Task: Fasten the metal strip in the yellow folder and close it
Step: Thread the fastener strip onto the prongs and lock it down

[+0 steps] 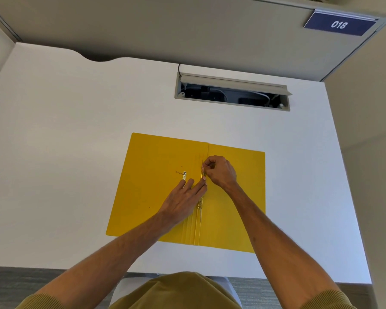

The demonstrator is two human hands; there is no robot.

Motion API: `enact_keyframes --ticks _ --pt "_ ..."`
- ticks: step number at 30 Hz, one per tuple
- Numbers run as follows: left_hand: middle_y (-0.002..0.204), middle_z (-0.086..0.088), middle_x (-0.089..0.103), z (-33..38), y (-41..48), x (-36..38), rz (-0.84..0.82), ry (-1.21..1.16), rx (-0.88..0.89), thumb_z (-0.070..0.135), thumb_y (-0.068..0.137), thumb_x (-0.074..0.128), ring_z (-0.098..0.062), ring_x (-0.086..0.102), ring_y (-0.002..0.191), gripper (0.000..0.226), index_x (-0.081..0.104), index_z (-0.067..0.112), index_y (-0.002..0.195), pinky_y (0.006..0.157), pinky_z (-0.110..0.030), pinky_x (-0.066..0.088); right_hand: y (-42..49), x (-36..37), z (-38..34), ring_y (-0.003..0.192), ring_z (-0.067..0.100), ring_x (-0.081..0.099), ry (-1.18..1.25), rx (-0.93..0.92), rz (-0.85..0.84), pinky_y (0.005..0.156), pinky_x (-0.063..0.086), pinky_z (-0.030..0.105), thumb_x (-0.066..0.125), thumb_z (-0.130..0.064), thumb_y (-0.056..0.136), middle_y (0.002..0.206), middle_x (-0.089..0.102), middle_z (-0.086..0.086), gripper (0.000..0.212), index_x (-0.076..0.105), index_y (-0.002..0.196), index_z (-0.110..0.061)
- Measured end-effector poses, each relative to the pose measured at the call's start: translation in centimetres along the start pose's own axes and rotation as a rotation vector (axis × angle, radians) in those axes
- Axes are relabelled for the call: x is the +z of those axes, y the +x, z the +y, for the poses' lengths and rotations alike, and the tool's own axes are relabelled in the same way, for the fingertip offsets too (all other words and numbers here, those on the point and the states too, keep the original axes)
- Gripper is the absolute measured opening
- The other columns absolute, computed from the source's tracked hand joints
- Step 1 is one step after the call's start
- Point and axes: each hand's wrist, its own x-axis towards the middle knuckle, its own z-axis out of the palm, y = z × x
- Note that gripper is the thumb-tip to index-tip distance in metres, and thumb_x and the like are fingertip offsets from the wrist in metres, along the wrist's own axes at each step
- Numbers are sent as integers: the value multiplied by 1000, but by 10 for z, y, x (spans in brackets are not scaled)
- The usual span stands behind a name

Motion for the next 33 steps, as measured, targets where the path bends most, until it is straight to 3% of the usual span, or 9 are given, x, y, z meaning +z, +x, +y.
enact_keyframes --ticks 9,16,21,29,33 --pt "164 -8 47 0 -8 4 36 -39 -13 4 94 68 -31 60 120 70 44 10 159 95 -48 56 7 -1 0 100 18 76 34 -38 -44 90 60 43 77 -19 91 101 83 -1 10 83 98 -15" --pt "154 -8 53 6 -13 5 56 -99 -54 11 99 66 -30 59 120 69 40 9 162 94 -46 56 8 0 1 83 14 67 134 40 36 72 50 31 75 -10 89 98 82 11 11 83 94 -4" --pt "160 -6 49 9 -18 9 64 -125 -94 15 106 58 -31 56 128 65 34 11 166 99 -48 54 5 0 -2 95 24 76 151 112 76 80 61 40 76 -11 87 100 83 9 11 83 94 -5" --pt "164 -4 46 13 -21 14 70 -160 -146 22 106 64 -30 55 130 72 29 15 168 102 -47 53 -5 11 2 94 27 76 180 150 159 77 59 40 76 -15 90 96 81 8 9 81 93 -8" --pt "170 -2 38 16 -24 20 68 -198 -173 43 115 39 -29 50 137 64 20 19 171 109 -48 48 -12 12 6 94 26 75 169 116 152 83 62 47 71 -17 93 95 81 5 10 79 95 -11"
